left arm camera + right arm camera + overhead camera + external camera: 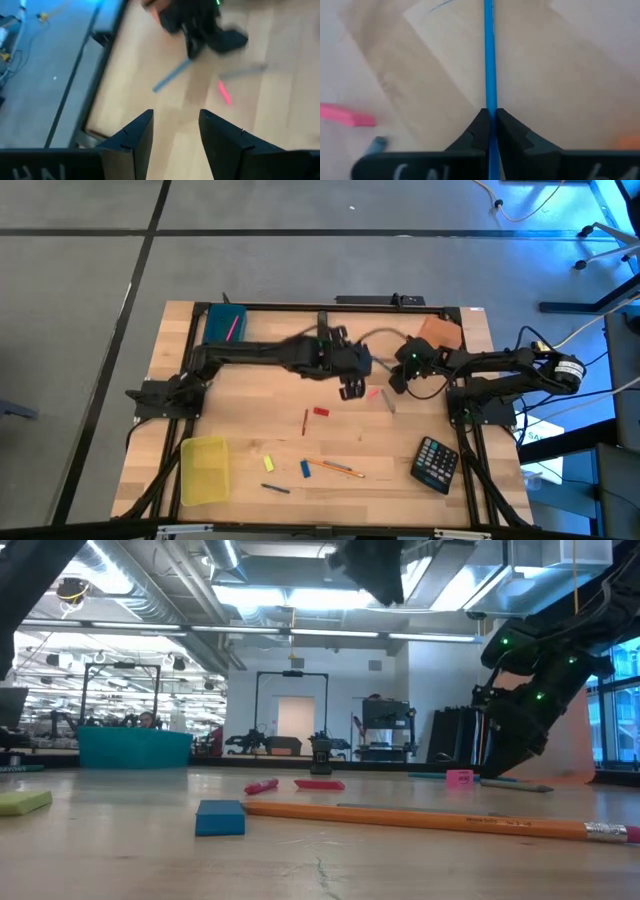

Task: Sort crayons/erasers/pens/pencils in bins
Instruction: Put the blue pencil into the blue bin

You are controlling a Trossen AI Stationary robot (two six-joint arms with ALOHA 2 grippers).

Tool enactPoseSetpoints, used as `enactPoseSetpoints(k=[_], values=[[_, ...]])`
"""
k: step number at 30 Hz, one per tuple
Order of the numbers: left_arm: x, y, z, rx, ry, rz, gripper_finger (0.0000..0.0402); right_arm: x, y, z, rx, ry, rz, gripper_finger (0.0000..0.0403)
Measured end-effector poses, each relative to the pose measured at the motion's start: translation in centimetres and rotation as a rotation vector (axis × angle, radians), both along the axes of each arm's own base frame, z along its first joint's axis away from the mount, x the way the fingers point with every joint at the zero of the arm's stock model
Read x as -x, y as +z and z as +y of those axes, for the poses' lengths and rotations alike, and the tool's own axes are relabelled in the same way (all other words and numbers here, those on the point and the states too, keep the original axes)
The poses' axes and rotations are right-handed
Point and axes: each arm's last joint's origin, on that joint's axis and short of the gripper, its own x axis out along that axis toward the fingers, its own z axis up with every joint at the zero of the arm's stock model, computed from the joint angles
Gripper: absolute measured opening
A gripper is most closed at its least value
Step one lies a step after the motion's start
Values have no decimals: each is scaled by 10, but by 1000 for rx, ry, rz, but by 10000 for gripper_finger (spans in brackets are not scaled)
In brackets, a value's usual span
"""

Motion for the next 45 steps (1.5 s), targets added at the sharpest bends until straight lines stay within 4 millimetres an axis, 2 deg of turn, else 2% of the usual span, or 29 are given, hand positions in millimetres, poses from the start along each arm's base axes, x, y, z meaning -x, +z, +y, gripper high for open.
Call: enactPoseSetpoints(k=[7,13,17,25,29,32,36,39,43,45], values=[[4,-48,12,53,8,181,153,-9,1,12,-19,62,-54,23],[8,-65,22,70,44,252,153,-21,8,20,-41,185,-200,25],[14,-54,26,74,23,238,150,-27,14,20,-37,229,-292,14],[33,-5,28,91,19,76,150,-33,28,19,-8,291,-427,9],[30,-4,27,76,-8,27,151,-30,35,20,29,310,-440,32],[14,-27,30,65,-101,-29,151,-26,44,22,58,319,-470,47],[-9,-79,43,142,-299,-176,151,-20,65,23,86,309,-475,55],[-22,-118,67,205,-333,-269,151,-13,89,25,131,279,-432,55],[-31,-169,103,275,-278,-251,151,2,121,30,257,162,-332,56],[-31,-190,114,319,-276,-225,151,10,135,31,354,80,-277,56]])
